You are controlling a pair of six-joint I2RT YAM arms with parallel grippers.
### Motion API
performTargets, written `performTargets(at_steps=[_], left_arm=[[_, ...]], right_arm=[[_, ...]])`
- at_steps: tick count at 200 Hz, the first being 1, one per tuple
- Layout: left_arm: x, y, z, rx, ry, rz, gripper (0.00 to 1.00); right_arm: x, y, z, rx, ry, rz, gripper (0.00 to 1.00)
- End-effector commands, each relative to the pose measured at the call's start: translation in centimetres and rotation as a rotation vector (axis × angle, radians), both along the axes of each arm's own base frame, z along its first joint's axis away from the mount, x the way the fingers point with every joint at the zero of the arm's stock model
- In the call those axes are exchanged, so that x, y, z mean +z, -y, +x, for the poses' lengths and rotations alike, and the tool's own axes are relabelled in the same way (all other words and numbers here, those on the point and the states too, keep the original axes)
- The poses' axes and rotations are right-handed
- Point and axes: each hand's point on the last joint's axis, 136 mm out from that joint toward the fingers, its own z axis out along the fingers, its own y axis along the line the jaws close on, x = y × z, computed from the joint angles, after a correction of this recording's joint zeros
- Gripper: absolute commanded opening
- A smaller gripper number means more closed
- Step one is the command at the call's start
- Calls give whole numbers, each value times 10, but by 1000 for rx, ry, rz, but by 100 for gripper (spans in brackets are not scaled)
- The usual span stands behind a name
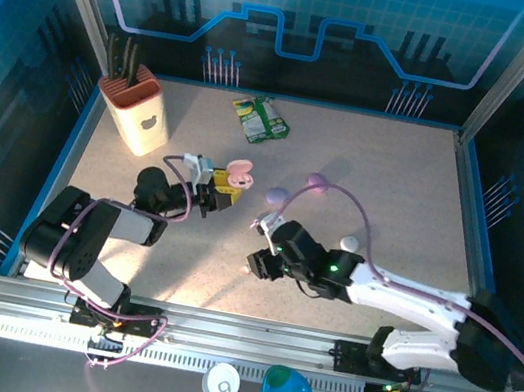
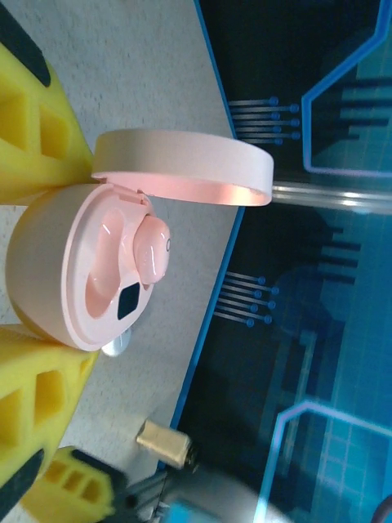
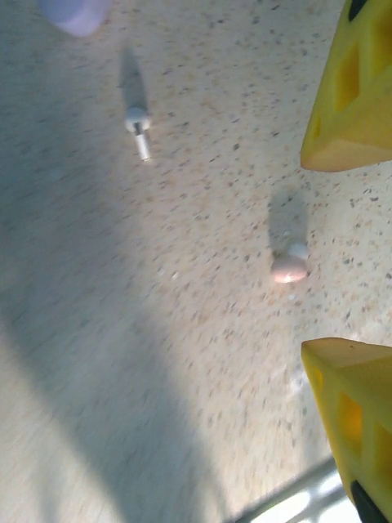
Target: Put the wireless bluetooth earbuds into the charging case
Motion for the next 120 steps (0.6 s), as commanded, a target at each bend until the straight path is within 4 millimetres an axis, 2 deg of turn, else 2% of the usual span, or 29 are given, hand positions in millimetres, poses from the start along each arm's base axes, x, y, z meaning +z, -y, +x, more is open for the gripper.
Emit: performTargets(at_steps=[1,46,85,120], left_arm=[[13,-19,21,107,37,6,34],[14,-46,41,228,14,21,34],[16,-54,43,255,28,23,34],[15,-54,43,253,21,21,34]], right_arm=[[-17,13,8,-164,-16,-196,56],[-45,-12,-4,-147,-31,-444,55],[-60,-23,-10,-131,-48,-589,50],[-73,-24,-10,-132,-61,-666,44]])
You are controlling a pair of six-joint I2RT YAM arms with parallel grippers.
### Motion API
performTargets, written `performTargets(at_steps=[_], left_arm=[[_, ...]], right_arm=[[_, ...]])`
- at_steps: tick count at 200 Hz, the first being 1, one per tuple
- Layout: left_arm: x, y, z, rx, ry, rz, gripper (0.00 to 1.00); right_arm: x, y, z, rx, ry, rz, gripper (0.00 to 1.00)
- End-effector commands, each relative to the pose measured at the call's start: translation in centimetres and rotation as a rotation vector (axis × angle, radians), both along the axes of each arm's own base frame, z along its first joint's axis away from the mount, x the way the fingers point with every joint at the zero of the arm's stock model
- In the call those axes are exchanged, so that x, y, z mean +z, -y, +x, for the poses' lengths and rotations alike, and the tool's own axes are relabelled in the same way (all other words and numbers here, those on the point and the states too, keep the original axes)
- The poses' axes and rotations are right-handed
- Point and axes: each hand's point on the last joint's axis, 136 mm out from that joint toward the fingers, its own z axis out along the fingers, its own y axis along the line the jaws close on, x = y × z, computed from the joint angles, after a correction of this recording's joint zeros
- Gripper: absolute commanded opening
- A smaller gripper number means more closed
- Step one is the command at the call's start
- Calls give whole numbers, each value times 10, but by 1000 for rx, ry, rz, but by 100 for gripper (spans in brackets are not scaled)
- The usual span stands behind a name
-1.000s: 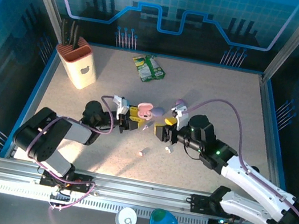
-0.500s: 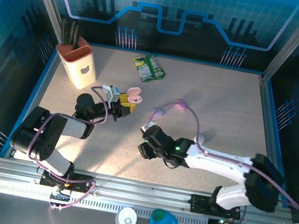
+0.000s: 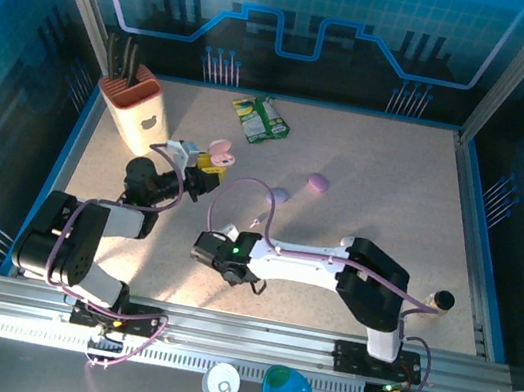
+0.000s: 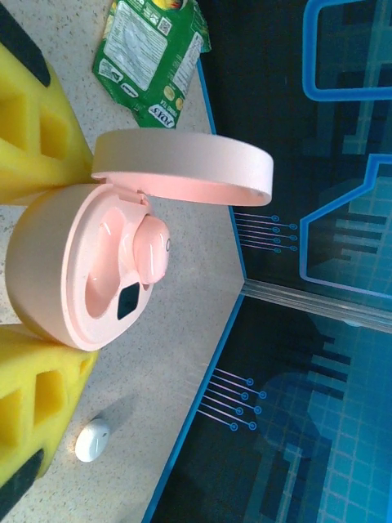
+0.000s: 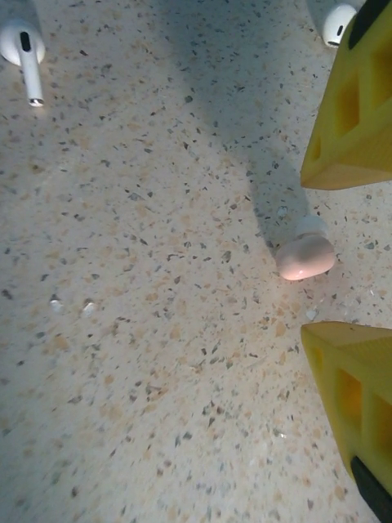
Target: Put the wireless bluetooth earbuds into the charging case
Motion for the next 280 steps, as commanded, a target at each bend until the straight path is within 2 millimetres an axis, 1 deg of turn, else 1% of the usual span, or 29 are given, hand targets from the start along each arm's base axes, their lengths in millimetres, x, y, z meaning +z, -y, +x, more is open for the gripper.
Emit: performTargets(at_steps=[1,16,87,104,131,145,169,187,196,216,229,254,280], left_arm=[[16,-5,4,21,61,10,34],[16,-5,5,22,63,12,34],[14,-5,5,17,53,15,35],[13,-5,5,16,50,15,34],[13,-4,4,14,52,15,35],[13,-4,4,13,53,16,35],[12,-4,3,13,55,18,34],[12,-4,3,13,57,19,34],[13,-3,2,9,66,17,34],[13,-2,0,4,76,4,34],[13,2,-1,-6,84,-3,34],[11,14,-7,-43,97,-7,33],[9,32,-14,-83,119,-3,33]], right_arm=[[-2,13,-2,-21,4,-103,44],[-6,12,-2,-16,-5,-115,39],[-16,11,2,0,-15,-158,34],[-18,14,3,-2,-16,-174,28],[-19,16,5,-1,-14,-184,25],[-19,17,7,-4,-13,-188,21],[-15,18,8,-6,-5,-182,17],[-6,22,12,-18,13,-158,17],[3,23,14,-32,24,-120,17],[20,25,20,-70,30,15,17],[35,25,24,-89,30,134,17],[68,23,32,-114,24,381,17],[114,26,41,-122,45,630,17]])
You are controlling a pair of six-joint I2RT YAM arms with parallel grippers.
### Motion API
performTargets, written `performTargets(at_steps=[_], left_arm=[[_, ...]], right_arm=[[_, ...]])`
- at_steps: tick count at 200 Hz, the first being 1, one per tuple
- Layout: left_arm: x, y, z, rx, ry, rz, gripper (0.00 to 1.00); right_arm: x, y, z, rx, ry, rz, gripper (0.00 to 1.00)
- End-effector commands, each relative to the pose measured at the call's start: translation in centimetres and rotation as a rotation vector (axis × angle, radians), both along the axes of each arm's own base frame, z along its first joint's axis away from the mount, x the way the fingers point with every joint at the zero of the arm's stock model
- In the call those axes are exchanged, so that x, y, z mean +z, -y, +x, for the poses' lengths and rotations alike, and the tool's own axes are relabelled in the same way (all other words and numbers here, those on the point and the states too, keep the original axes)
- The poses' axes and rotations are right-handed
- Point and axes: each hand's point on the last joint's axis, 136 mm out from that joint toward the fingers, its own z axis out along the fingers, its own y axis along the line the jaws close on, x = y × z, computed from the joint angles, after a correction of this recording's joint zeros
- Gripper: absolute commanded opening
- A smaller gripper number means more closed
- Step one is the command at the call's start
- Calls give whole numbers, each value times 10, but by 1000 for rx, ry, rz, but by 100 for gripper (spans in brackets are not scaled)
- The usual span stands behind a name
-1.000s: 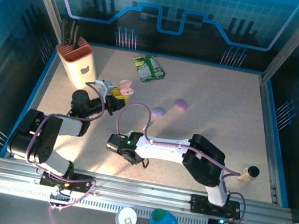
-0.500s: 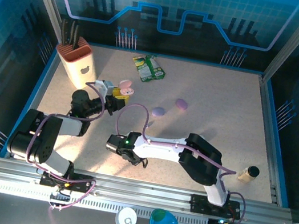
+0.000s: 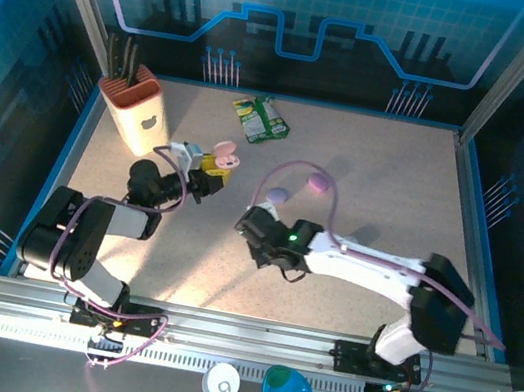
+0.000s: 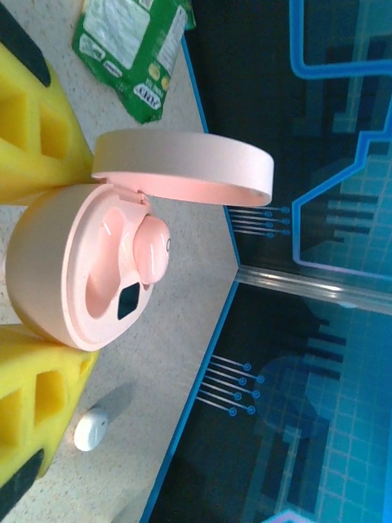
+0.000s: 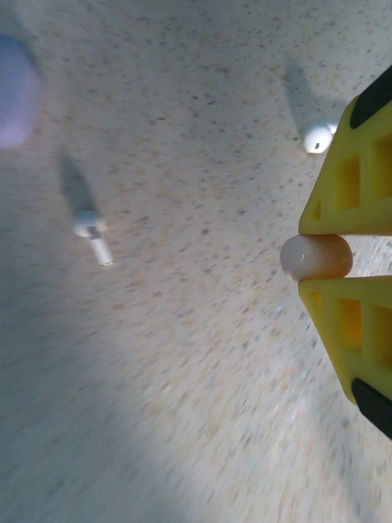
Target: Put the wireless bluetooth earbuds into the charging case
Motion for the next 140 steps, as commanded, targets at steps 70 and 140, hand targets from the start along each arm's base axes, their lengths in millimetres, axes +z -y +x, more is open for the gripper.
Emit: performTargets(at_steps=[70,140], left_arm=[[4,69,-35,-150,135,44,33],[13,99,-52,-209,180,41,33]], right_arm=[[147,-5,28,39,140,753,17],[159,-3,44,-7,86,910,16]])
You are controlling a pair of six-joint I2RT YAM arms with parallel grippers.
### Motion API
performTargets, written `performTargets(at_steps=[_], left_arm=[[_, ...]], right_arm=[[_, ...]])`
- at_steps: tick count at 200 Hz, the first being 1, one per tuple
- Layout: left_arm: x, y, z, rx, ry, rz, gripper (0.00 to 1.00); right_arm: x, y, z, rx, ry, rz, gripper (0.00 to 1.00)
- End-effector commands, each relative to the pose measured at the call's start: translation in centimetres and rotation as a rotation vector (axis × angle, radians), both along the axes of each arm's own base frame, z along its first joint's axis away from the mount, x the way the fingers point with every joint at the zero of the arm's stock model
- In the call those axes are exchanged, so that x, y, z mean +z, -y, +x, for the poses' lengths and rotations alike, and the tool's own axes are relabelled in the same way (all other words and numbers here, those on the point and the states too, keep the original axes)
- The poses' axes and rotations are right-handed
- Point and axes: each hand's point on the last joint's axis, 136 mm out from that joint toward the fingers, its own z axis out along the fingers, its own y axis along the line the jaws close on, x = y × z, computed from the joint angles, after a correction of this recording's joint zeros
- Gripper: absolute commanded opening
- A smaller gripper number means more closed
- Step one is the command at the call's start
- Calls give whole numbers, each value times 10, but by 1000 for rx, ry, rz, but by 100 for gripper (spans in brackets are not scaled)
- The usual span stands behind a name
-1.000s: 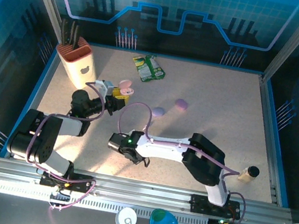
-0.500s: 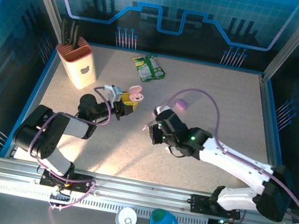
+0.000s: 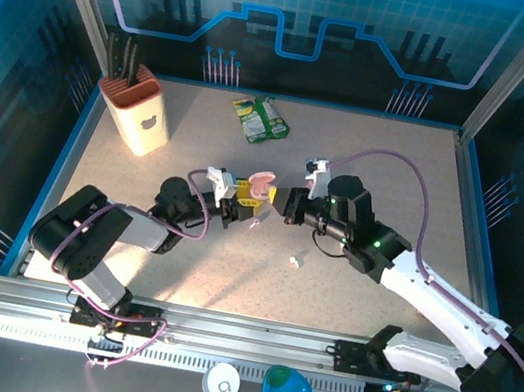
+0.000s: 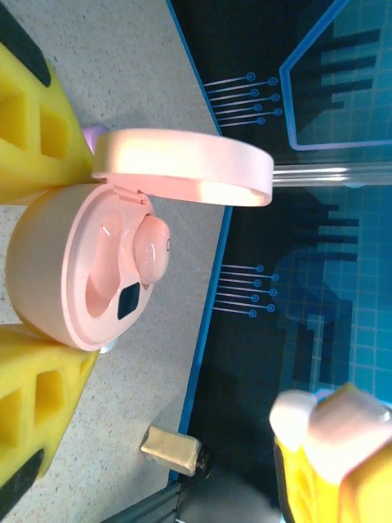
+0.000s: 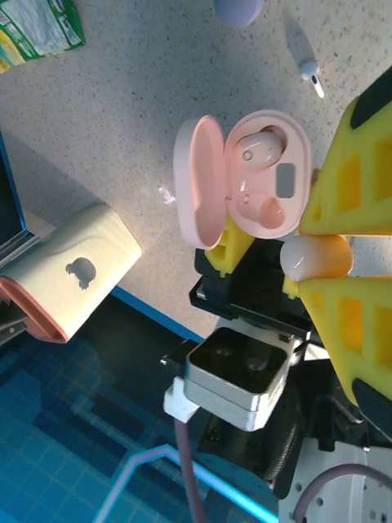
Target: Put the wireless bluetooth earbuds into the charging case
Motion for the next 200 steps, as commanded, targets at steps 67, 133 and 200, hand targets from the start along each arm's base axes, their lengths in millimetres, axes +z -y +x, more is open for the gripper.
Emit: performTargets(at_steps=[67,133,200], left_arm=[[21,18,-3,-28,105,-17,33],[26,19,-4,-33,115,-24,33],[31,18,-2,-17,124,-31,33]], right_arm=[[-7,-12,10,19,-51,55,16],[-24,-18,17,13,-85,28,15],[-45,-16,20,-12,-148,-8,16]])
